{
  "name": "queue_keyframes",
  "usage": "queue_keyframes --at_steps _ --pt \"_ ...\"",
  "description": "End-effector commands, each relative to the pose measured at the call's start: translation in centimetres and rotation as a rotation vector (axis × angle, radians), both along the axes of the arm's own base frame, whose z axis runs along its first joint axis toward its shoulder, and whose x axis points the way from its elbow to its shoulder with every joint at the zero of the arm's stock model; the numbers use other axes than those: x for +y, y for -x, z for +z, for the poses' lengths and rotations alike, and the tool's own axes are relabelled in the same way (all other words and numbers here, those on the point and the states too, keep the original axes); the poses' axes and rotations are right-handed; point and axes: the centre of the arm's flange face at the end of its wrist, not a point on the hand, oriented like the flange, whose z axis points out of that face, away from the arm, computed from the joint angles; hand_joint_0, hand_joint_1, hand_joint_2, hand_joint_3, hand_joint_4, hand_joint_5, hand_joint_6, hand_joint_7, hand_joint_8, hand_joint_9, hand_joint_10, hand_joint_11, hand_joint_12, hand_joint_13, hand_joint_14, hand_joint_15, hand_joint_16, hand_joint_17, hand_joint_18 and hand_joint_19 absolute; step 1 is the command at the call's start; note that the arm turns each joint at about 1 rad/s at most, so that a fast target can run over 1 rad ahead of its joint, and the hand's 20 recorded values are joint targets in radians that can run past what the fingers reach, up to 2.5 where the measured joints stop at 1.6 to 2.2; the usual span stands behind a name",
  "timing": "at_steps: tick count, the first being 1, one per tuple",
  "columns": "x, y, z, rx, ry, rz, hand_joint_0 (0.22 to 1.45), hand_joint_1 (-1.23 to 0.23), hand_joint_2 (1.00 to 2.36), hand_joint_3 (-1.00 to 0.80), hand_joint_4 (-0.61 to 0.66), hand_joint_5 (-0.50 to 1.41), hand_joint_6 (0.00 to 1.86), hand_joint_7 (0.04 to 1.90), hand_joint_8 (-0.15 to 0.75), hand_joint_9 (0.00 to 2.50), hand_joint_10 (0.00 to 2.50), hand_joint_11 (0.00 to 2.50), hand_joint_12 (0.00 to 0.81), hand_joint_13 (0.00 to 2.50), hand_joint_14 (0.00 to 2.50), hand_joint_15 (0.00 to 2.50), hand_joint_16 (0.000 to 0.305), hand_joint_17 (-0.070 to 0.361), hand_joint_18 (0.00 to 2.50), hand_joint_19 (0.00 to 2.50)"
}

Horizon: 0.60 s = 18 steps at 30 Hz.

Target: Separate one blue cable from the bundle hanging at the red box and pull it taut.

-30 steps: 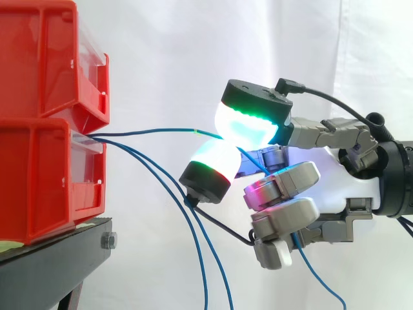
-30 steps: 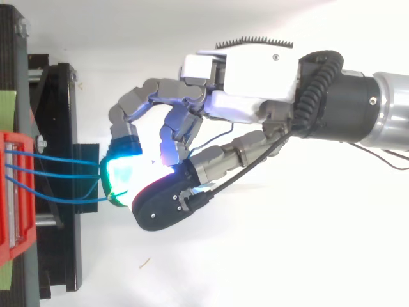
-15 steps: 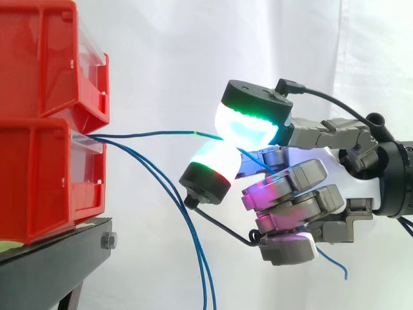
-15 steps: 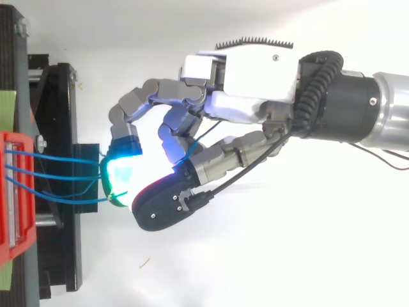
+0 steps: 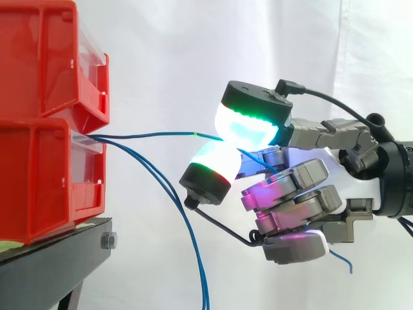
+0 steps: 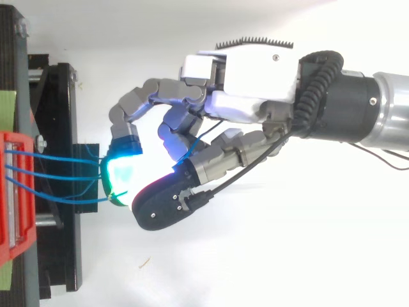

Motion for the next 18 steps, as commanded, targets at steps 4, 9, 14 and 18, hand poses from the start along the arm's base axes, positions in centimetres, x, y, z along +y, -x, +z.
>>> queue_keyframes --at_steps 4,9,14,18 --pt "0.00 0.00 -0.01 0.000 -0.001 0.000 0.64 -0.81 1.02 -0.07 -0.02 -0.12 0.90 1.25 0.388 0.92 1.43 1.20 0.409 1.05 1.72 1.19 0.050 0.113 1.35 1.25" --pt "0.00 0.00 -0.01 0.000 0.000 0.000 0.64 -0.81 1.02 -0.08 -0.02 -0.12 0.90 1.24 0.375 0.92 1.48 1.19 0.400 1.04 1.74 1.22 0.050 0.113 1.36 1.25" --pt "0.00 0.00 -0.01 0.000 0.000 0.000 0.64 -0.81 1.02 -0.08 -0.02 -0.12 0.90 1.24 0.372 0.92 1.51 1.19 0.400 1.04 1.74 1.22 0.050 0.113 1.36 1.26" --pt "0.00 0.00 -0.01 0.000 0.000 0.000 0.64 -0.81 1.02 -0.08 -0.02 -0.12 0.90 1.25 0.374 0.93 1.52 1.18 0.400 1.04 1.74 1.22 0.050 0.113 1.36 1.26"
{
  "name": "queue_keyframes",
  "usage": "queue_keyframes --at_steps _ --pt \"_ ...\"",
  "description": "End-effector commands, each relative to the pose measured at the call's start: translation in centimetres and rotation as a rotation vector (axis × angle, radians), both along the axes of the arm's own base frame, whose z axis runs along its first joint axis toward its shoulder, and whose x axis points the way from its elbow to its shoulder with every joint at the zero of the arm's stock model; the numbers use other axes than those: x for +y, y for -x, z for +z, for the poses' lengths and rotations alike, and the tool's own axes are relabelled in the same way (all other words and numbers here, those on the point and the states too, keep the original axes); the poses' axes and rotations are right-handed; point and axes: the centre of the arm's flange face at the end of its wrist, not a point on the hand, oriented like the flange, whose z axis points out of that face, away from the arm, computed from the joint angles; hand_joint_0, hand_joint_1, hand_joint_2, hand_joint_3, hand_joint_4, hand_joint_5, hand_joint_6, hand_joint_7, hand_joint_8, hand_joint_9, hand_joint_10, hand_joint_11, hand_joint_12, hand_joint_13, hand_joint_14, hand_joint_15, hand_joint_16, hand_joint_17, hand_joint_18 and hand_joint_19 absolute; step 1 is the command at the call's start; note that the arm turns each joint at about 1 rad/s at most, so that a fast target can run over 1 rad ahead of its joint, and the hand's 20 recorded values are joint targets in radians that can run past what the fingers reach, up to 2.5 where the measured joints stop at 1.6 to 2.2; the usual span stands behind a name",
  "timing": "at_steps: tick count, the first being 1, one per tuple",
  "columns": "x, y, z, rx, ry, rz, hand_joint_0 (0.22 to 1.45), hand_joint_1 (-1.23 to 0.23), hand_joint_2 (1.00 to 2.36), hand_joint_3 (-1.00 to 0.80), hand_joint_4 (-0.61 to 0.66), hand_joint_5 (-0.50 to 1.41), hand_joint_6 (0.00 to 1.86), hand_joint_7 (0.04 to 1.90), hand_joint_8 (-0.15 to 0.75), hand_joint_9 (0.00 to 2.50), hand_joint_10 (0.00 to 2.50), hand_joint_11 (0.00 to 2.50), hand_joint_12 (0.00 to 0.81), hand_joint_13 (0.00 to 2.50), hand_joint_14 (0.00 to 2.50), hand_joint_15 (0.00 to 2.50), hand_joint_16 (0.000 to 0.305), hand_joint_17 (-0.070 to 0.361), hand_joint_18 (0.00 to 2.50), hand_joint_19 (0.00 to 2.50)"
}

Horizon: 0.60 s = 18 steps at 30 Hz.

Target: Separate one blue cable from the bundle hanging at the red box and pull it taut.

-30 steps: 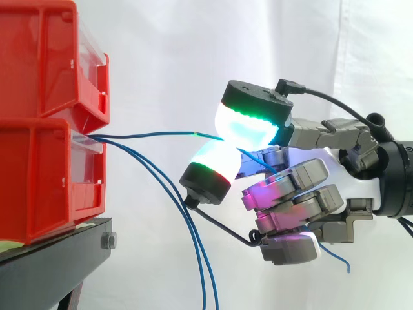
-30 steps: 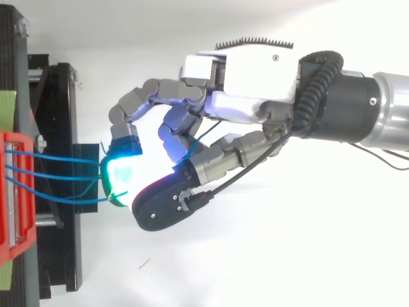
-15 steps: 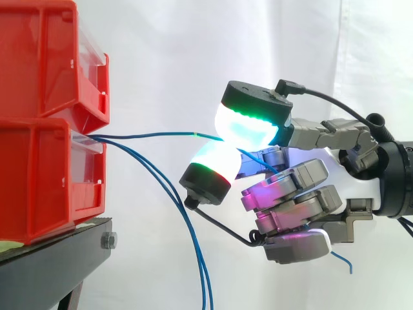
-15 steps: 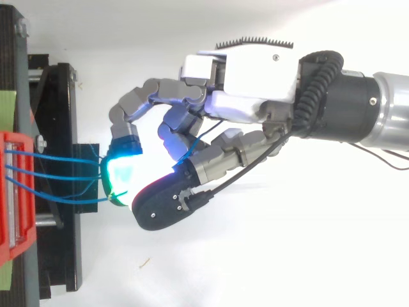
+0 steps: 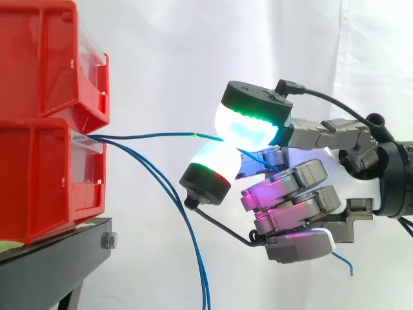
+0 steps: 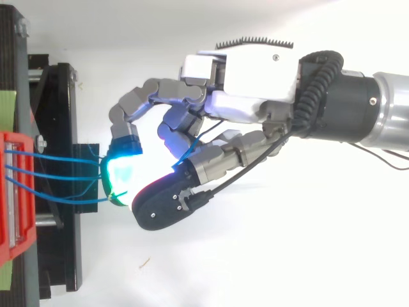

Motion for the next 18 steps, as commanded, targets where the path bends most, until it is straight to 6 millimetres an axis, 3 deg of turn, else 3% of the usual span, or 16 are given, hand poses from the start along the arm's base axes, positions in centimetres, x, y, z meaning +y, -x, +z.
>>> queue_keyframes --at_steps 1,18 --pt "0.00 0.00 -0.01 0.000 0.000 0.000 0.64 -0.81 1.02 -0.08 -0.02 -0.12 0.90 1.25 0.373 0.93 1.52 1.16 0.400 1.04 1.74 1.22 0.050 0.113 1.36 1.25" --pt "0.00 0.00 -0.01 0.000 0.000 0.000 0.64 -0.81 1.02 -0.08 -0.02 -0.12 0.90 1.25 0.373 0.93 1.52 1.21 0.399 1.04 1.74 1.22 0.050 0.112 1.36 1.26"
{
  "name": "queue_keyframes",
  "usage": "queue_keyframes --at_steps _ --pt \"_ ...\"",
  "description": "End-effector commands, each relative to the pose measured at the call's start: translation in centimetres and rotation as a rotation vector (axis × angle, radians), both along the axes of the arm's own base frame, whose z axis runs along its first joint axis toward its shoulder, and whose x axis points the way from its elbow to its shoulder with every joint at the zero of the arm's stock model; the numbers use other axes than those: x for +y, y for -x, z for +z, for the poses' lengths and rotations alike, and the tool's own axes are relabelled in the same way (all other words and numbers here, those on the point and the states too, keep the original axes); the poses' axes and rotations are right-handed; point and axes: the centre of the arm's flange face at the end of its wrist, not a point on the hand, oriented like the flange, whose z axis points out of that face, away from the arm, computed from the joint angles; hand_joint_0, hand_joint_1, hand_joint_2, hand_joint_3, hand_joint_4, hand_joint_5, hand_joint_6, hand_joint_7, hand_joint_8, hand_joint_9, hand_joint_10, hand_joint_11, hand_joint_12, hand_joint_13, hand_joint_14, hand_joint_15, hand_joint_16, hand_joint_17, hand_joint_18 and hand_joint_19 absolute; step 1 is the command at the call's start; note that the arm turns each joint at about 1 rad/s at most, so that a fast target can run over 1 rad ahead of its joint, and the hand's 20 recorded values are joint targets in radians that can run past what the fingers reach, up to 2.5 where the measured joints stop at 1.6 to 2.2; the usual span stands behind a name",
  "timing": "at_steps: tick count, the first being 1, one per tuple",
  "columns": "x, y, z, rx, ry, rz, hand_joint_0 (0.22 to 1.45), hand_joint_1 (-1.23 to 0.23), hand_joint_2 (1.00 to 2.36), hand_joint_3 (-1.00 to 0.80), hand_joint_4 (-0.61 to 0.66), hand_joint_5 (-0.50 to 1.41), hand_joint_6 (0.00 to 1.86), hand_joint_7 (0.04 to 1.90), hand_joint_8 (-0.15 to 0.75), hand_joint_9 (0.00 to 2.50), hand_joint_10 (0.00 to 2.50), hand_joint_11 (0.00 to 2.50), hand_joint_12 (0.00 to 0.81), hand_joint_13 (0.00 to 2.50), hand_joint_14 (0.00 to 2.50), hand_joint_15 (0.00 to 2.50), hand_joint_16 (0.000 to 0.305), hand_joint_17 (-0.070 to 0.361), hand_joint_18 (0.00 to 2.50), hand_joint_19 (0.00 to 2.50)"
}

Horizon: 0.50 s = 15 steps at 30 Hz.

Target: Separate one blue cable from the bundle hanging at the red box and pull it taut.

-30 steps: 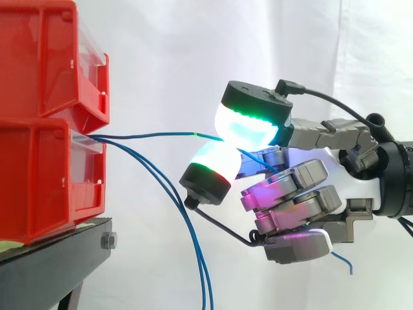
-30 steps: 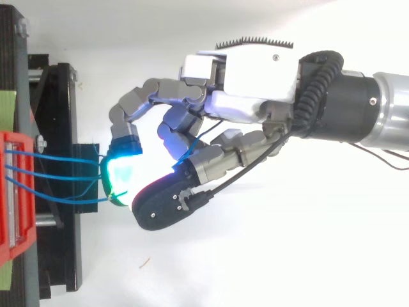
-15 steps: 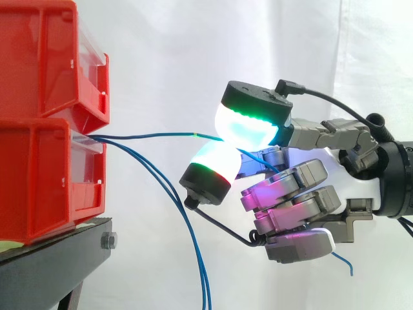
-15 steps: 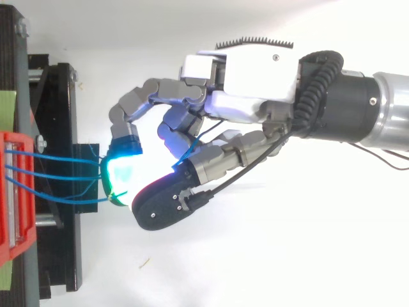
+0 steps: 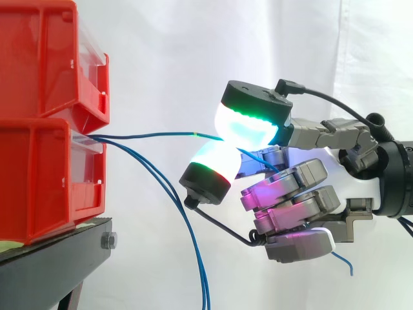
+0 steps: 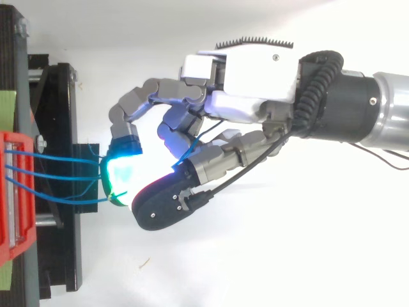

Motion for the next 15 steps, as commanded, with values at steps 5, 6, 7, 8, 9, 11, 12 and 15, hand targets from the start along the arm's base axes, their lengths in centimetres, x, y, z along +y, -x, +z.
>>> queue_keyframes --at_steps 5,6,7,8,9,11,12,15 --pt "0.00 0.01 -0.03 0.001 -0.001 0.000 0.64 -0.81 1.02 -0.08 -0.03 -0.12 0.90 1.25 0.373 0.93 1.52 1.19 0.402 1.04 1.74 1.22 0.050 0.113 1.35 1.26" --pt "0.00 0.01 -0.03 0.001 -0.001 0.000 0.65 -0.81 1.02 -0.09 -0.02 -0.12 0.90 1.25 0.372 0.93 1.51 1.19 0.399 1.04 1.74 1.22 0.050 0.113 1.35 1.26" --pt "0.00 0.03 0.09 -0.001 0.000 0.000 0.64 -0.81 1.02 -0.08 -0.02 -0.12 0.90 1.25 0.372 0.93 1.52 1.18 0.399 1.04 1.74 1.22 0.050 0.113 1.36 1.25" --pt "0.00 0.03 0.09 -0.001 0.000 0.000 0.64 -0.81 1.02 -0.08 -0.03 -0.12 0.90 1.24 0.373 0.93 1.51 1.21 0.399 1.04 1.74 1.22 0.050 0.113 1.35 1.26" --pt "0.00 -0.02 0.04 -0.001 0.000 0.000 0.64 -0.81 1.02 -0.08 -0.02 -0.12 0.90 1.25 0.375 0.93 1.51 1.20 0.399 1.04 1.74 1.22 0.050 0.113 1.35 1.26" --pt "0.00 0.01 -0.03 0.001 -0.001 0.000 0.65 -0.81 1.02 -0.09 -0.03 -0.12 0.90 1.25 0.365 0.93 1.51 1.20 0.399 1.04 1.73 1.24 0.050 0.112 1.35 1.26" --pt "0.00 0.01 -0.03 0.001 -0.001 0.000 0.64 -0.81 1.02 -0.08 -0.02 -0.12 0.90 1.24 0.373 0.93 1.51 1.22 0.401 1.04 1.74 1.22 0.050 0.112 1.35 1.26" --pt "0.00 -0.02 0.04 -0.001 0.000 0.000 0.65 -0.81 1.02 -0.09 -0.03 -0.12 0.90 1.24 0.371 0.93 1.50 1.20 0.394 1.04 1.73 1.22 0.050 0.112 1.35 1.26"
